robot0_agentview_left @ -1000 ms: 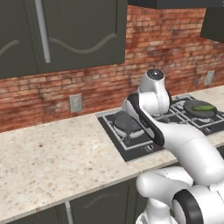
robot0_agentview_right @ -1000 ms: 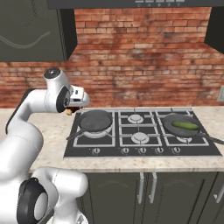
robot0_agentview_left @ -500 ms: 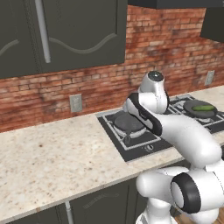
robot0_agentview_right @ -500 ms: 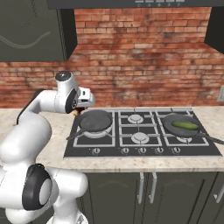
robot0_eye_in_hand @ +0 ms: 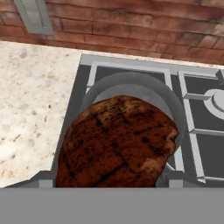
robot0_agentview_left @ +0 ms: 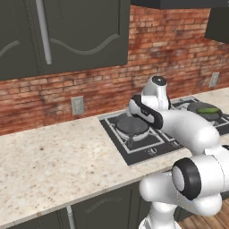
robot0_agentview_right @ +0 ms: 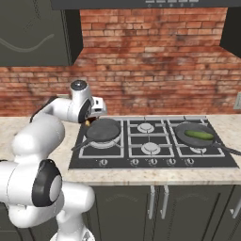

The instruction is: Place both pans onto different burners. Then place the cucumber and the steak on different pans.

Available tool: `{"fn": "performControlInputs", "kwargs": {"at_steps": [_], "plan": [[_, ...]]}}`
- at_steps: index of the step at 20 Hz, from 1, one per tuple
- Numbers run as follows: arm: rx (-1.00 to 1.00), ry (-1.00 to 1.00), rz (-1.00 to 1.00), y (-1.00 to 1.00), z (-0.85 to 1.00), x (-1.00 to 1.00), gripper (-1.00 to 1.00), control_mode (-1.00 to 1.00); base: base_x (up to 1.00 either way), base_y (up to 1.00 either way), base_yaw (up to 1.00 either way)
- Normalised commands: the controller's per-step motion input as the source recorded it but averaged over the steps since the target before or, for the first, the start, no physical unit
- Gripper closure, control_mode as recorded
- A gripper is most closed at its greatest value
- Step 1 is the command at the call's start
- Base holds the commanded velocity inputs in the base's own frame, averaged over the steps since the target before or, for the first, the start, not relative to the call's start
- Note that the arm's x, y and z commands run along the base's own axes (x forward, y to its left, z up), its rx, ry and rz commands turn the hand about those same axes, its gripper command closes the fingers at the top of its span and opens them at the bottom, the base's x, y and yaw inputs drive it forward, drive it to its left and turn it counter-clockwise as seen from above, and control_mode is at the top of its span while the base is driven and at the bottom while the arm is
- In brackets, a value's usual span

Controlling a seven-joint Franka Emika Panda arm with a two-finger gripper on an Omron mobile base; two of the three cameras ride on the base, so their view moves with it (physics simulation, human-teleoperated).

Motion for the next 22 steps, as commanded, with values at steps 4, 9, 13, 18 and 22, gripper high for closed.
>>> {"fn": "performControlInputs", "kwargs": {"at_steps": [4,9,13,18,22], "plan": [[0.0,0.05,0.01,-0.03,-0.03,0.13,1.0,-1.0,0.0,0.0,0.0],[-0.01,0.07,0.0,-0.03,-0.24,0.13,1.0,-1.0,0.0,0.0,0.0],[-0.02,0.03,0.0,-0.03,-0.41,0.19,1.0,-1.0,0.0,0.0,0.0],[-0.02,0.0,0.03,-0.02,-0.31,0.24,1.0,-1.0,0.0,0.0,0.0],[-0.03,0.0,0.04,-0.05,-0.2,0.17,1.0,-1.0,0.0,0.0,0.0]]}}
